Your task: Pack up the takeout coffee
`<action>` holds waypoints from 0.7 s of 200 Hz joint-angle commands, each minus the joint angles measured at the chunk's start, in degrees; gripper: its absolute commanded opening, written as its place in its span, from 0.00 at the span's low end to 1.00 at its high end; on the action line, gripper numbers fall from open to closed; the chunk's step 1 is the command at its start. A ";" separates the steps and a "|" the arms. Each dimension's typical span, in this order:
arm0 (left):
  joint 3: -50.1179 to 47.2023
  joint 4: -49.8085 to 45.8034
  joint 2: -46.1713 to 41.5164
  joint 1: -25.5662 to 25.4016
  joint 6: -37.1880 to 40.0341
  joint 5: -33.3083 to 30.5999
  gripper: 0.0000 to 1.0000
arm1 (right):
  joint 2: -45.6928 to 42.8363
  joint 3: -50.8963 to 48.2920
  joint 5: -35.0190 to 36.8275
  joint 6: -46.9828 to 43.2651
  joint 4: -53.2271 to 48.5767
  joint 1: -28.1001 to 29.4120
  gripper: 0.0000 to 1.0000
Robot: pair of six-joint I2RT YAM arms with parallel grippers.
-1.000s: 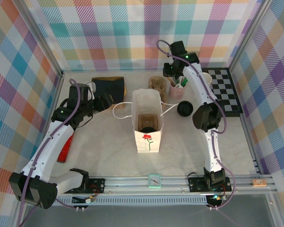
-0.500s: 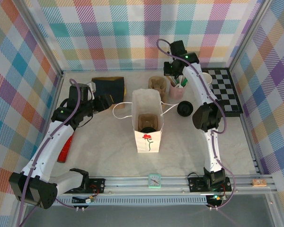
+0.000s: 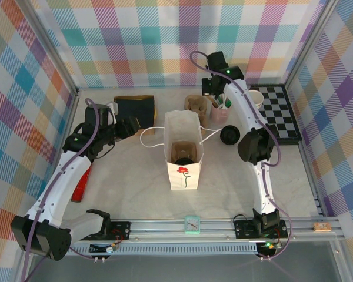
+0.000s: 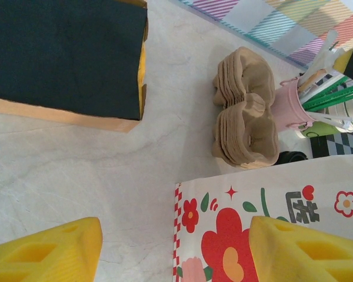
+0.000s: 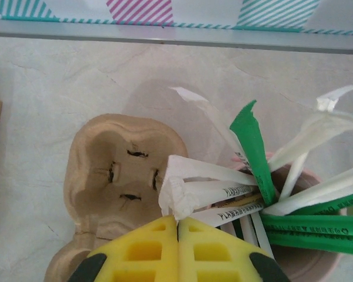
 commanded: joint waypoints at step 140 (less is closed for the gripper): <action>-0.30 -1.01 -4.83 0.86 1.07 -0.68 0.67 | -16.14 -9.29 6.90 -2.54 1.92 0.97 0.00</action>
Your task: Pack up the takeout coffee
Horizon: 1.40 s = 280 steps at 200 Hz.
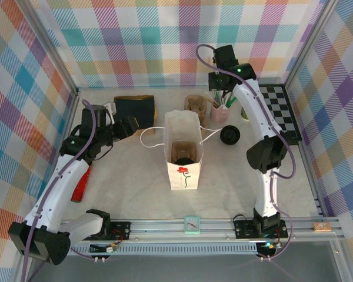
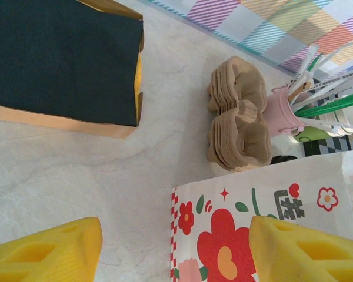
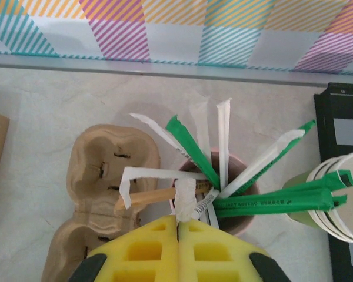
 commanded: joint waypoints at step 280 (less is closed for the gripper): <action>-2.08 -1.65 -6.03 0.82 0.45 0.49 0.67 | -7.88 -11.74 6.19 -3.41 5.93 -0.29 0.00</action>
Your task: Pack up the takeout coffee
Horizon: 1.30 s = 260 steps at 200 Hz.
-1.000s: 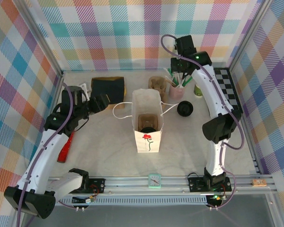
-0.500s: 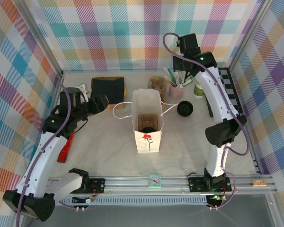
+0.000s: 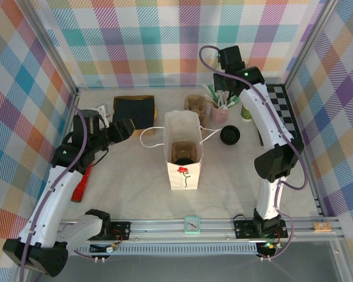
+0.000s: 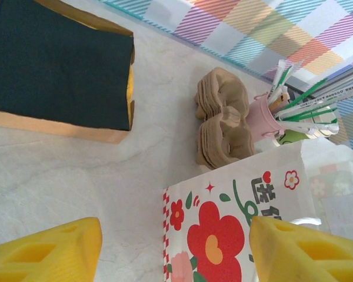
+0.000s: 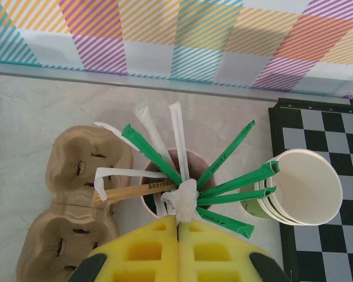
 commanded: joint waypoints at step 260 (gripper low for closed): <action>-1.41 1.07 0.75 0.82 0.80 0.95 0.67 | 0.40 -9.48 2.82 -0.52 2.42 -2.34 0.49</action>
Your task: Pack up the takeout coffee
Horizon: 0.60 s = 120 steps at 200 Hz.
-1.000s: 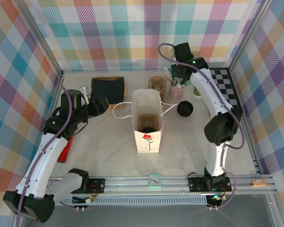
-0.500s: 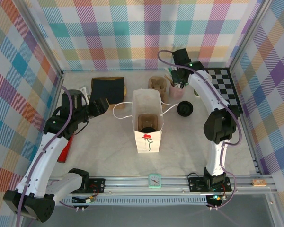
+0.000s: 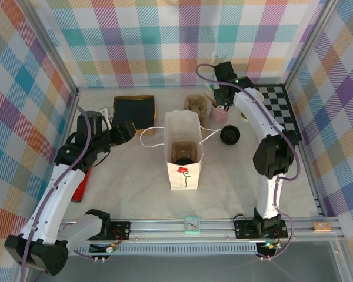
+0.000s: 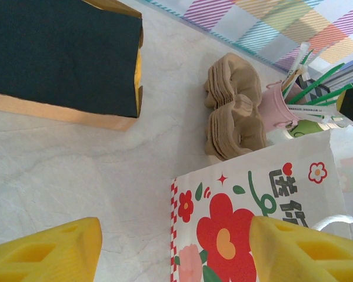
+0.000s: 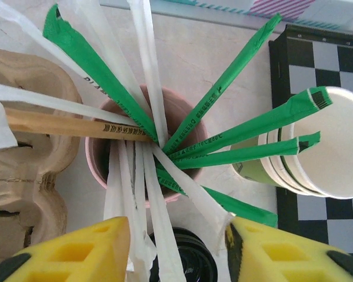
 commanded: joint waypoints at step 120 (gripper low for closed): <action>1.15 0.08 -0.11 0.82 1.35 0.30 0.67 | -5.49 3.46 -0.52 3.03 -2.31 -1.45 0.47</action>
